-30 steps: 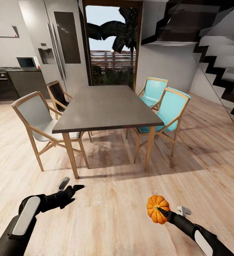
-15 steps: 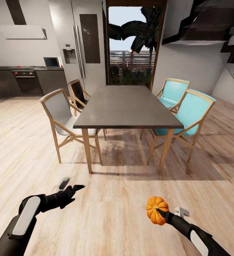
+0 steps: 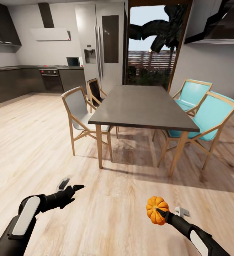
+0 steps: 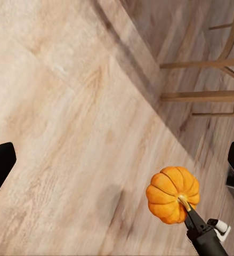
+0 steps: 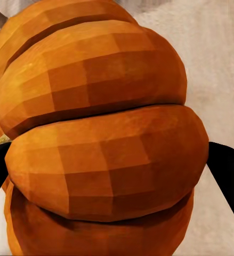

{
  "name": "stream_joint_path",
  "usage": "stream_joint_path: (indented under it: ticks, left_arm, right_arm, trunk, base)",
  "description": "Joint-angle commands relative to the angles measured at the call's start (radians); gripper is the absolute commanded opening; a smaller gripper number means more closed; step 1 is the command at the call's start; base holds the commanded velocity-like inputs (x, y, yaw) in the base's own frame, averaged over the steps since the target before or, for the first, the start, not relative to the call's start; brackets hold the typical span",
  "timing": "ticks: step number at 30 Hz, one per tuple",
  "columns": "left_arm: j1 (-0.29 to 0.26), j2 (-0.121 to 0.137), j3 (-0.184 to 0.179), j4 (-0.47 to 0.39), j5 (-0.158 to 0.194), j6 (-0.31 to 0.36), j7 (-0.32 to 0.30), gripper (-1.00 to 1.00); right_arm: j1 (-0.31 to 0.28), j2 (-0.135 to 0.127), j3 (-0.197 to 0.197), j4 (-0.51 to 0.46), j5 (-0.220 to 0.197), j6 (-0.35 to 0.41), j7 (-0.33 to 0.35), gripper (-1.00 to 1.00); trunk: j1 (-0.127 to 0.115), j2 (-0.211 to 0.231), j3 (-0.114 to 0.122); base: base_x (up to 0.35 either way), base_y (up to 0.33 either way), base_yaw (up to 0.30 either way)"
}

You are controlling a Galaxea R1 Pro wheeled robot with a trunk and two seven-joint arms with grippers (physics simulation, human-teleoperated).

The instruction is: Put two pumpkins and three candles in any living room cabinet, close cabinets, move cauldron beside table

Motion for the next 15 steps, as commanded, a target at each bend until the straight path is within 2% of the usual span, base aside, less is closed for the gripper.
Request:
stream_joint_path:
  ticks: [1,15]
  left_arm:
    - [-0.001,0.0,0.002,-0.001,0.011,0.004,0.01,1.0]
    - [-0.001,0.0,0.0,0.001,0.011,0.004,0.011,1.0]
  right_arm:
    - [0.0,-0.001,0.002,-0.001,-0.011,0.006,0.0,-1.0]
    - [0.0,-0.001,0.002,-0.001,-0.011,0.005,-0.002,-1.0]
  trunk:
    - [0.0,0.0,-0.001]
    - [0.0,0.0,-0.001]
  base:
    - [-0.018,-0.051,0.296]
    - [-0.002,-0.007,0.296]
